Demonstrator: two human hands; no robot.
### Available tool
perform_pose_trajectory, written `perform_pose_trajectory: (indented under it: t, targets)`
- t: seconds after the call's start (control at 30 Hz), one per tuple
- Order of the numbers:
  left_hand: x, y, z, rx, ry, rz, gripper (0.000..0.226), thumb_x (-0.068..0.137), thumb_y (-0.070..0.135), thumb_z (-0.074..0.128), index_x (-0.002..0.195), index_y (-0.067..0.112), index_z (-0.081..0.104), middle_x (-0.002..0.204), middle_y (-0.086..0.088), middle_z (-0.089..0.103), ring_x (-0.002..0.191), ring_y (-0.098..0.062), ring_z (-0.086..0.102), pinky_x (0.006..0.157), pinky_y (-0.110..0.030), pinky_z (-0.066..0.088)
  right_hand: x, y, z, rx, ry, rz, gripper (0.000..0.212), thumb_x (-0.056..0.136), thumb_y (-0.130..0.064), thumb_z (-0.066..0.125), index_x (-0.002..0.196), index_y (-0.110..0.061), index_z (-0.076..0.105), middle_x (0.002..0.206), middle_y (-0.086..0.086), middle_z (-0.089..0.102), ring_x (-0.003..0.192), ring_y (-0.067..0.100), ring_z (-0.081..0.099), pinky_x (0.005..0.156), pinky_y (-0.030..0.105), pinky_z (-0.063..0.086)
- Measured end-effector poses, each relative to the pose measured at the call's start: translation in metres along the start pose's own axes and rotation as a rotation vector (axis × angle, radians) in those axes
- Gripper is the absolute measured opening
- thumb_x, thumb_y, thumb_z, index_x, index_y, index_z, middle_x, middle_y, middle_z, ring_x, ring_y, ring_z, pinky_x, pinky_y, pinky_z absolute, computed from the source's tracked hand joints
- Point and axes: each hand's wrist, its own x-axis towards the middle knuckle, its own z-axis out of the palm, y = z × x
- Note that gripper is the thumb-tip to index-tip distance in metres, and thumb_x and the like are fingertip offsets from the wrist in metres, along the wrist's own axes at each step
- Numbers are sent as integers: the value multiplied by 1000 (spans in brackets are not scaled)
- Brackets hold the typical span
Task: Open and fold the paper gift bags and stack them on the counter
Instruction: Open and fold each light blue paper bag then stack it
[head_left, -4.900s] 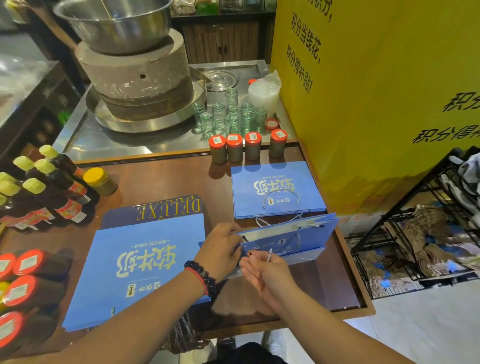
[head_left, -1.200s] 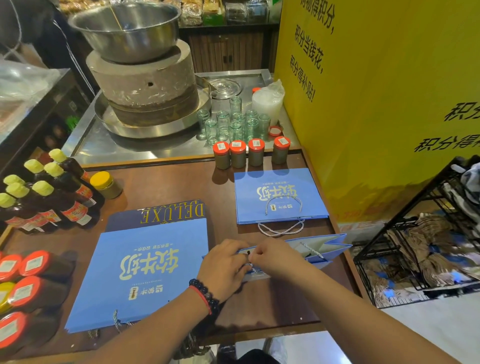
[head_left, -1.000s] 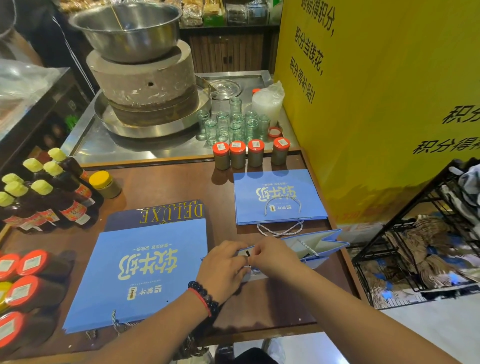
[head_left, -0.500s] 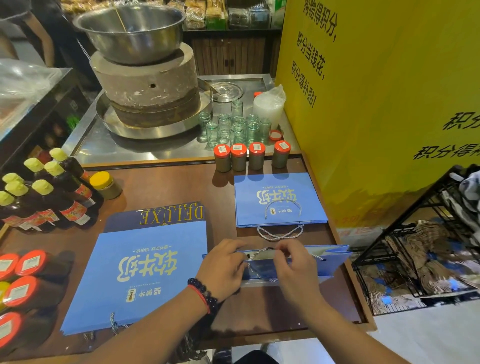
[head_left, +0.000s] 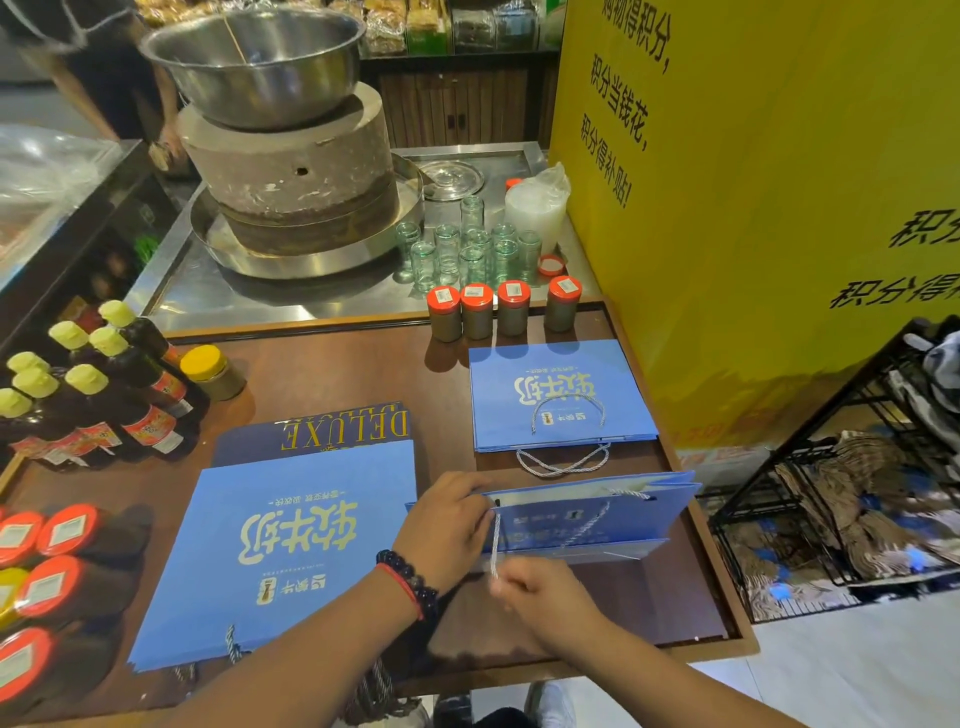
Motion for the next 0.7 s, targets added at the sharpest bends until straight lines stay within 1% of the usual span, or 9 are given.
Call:
perform_pose_trajectory:
  t: [0.1, 0.2, 0.3, 0.4, 0.47, 0.53, 0.57, 0.63, 0.7]
  targets:
    - [3, -4, 3, 11, -20, -35, 7, 82, 11, 68, 85, 11, 74, 106, -3, 69, 97, -24, 63, 79, -37, 57, -7, 6, 0, -167, -182, -36, 34, 93, -31, 55, 65, -15, 44, 63, -7, 48, 68, 14, 41, 68, 31, 38]
    - [4, -6, 4, 1, -45, -23, 17, 85, 19, 56, 86, 12, 71, 103, -1, 67, 94, -22, 61, 76, -37, 57, -11, -4, -15, -393, -147, -115, 30, 94, -37, 50, 72, -17, 51, 78, -2, 56, 75, 21, 51, 73, 32, 46]
    - [4, -4, -1, -24, -78, -13, 21, 83, 25, 47, 96, 18, 63, 103, 1, 66, 95, -23, 60, 79, -36, 54, -11, -25, -41, -445, -32, -133, 28, 88, -42, 46, 72, -21, 53, 78, -2, 57, 77, 21, 57, 70, 33, 49]
    - [1, -2, -3, -49, -88, -47, 22, 80, 13, 59, 100, 21, 58, 102, -1, 65, 94, -25, 59, 77, -36, 52, 2, -37, -80, -318, 255, -134, 25, 83, -43, 45, 88, -26, 63, 89, -6, 66, 86, 15, 59, 75, 35, 51]
    - [0, 1, -4, -37, -87, -64, 24, 81, 10, 64, 102, 21, 58, 102, 1, 64, 94, -23, 58, 76, -34, 50, 15, -37, -111, -419, 339, -63, 23, 91, -35, 45, 98, -25, 65, 96, -6, 67, 91, 18, 60, 76, 36, 50]
    - [-2, 4, -4, -29, -72, -75, 28, 82, 11, 66, 105, 23, 58, 103, 3, 64, 94, -19, 57, 76, -31, 47, 32, -26, -135, -659, 263, 119, 25, 96, -39, 39, 99, -24, 59, 96, -1, 66, 90, 23, 59, 74, 35, 44]
    - [-2, 6, -4, -24, -73, -85, 27, 83, 12, 65, 106, 22, 59, 104, 3, 64, 95, -20, 57, 76, -30, 46, 39, -18, -142, -706, 179, 223, 27, 96, -42, 37, 92, -23, 56, 91, 1, 63, 86, 24, 57, 73, 35, 40]
    - [-2, 7, -3, -21, -90, -107, 25, 84, 12, 63, 108, 20, 60, 107, 1, 64, 97, -22, 58, 78, -33, 47, 48, -8, -148, -587, 11, 296, 30, 94, -44, 39, 79, -21, 51, 82, 2, 58, 77, 21, 53, 69, 35, 37]
    - [0, 8, -1, -25, -100, -118, 30, 83, 8, 62, 111, 19, 60, 107, -1, 65, 97, -25, 59, 77, -36, 50, 46, -7, -151, -322, -54, 232, 15, 92, -34, 53, 92, -22, 62, 89, -2, 62, 79, 15, 57, 67, 30, 44]
